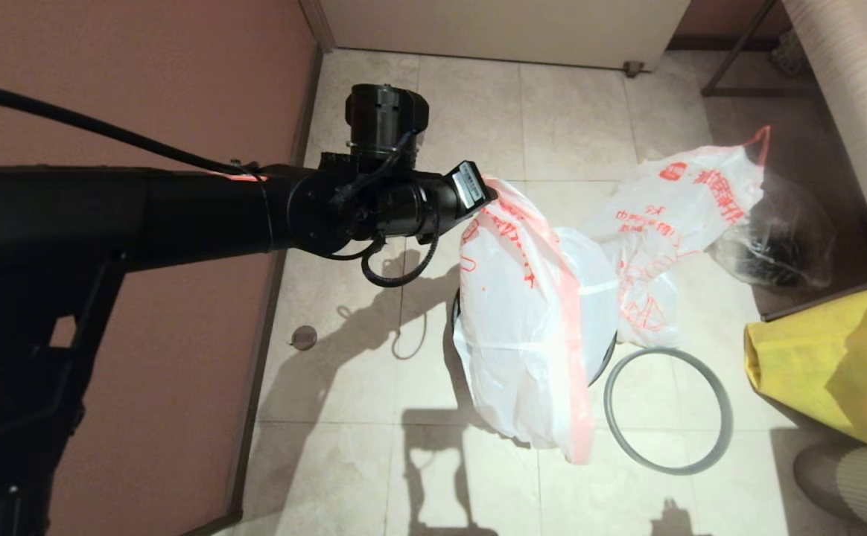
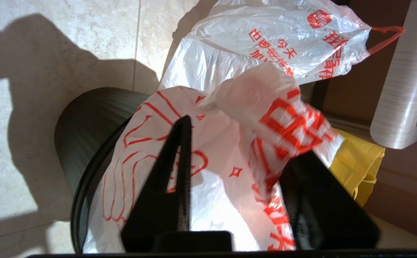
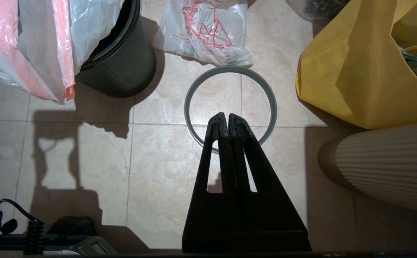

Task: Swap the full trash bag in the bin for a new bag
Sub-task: Put the new garbage bag on the trash can

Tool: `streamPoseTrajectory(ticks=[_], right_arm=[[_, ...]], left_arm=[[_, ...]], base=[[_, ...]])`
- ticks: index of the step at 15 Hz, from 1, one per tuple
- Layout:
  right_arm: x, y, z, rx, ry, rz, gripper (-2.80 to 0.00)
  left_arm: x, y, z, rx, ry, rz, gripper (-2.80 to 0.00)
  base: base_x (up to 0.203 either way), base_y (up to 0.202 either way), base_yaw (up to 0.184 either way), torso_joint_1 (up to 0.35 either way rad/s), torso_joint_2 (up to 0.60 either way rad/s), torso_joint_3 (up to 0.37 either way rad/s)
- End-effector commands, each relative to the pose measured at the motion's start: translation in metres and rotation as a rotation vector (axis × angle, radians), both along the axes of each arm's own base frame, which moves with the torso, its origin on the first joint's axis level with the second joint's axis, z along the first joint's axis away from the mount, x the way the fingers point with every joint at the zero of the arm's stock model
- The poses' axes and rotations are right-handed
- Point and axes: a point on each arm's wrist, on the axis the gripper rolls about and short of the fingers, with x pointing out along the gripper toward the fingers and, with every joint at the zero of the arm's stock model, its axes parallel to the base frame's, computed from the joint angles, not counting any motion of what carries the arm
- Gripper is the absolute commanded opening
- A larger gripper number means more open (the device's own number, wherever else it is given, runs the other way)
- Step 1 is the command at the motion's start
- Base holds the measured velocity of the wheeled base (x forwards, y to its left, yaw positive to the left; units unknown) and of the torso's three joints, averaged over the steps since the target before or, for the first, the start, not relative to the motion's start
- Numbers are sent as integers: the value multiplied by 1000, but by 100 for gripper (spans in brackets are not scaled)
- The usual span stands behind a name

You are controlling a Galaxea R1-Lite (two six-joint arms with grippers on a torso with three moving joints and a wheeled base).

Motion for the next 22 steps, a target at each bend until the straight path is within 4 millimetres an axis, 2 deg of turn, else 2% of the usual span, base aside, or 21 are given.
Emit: streamPoseTrajectory(ticks=[1, 3, 6, 9, 10, 16, 20, 22], right_arm=[[0, 0, 0, 0, 2, 0, -280], [0, 0, 0, 0, 2, 0, -280], [0, 0, 0, 0, 2, 0, -280], [0, 0, 0, 0, 1, 0, -280], [0, 0, 0, 0, 2, 0, -280], [0, 0, 0, 0, 2, 0, -280], [0, 0, 0, 0, 2, 0, -280], [0, 0, 0, -5, 2, 0, -280]], left_arm=[[-13, 7, 12, -4, -12, -8, 0], [-34, 15, 20, 33, -3, -27, 0], [-73, 33, 17, 106, 120, -43, 0], [-109, 47, 17, 129, 158, -71, 0], [-120, 47, 14, 147, 177, -90, -280], [-127, 44, -19, 242, 269, -97, -280], [-132, 31, -25, 329, 249, -165, -280], [-132, 17, -21, 366, 217, -164, -280]], base=[[0, 0, 0, 0, 0, 0], [0, 0, 0, 0, 0, 0], [0, 0, 0, 0, 0, 0], [0, 0, 0, 0, 0, 0], [0, 0, 0, 0, 0, 0], [0, 0, 0, 0, 0, 0], [0, 0, 0, 0, 0, 0], [0, 0, 0, 0, 0, 0]])
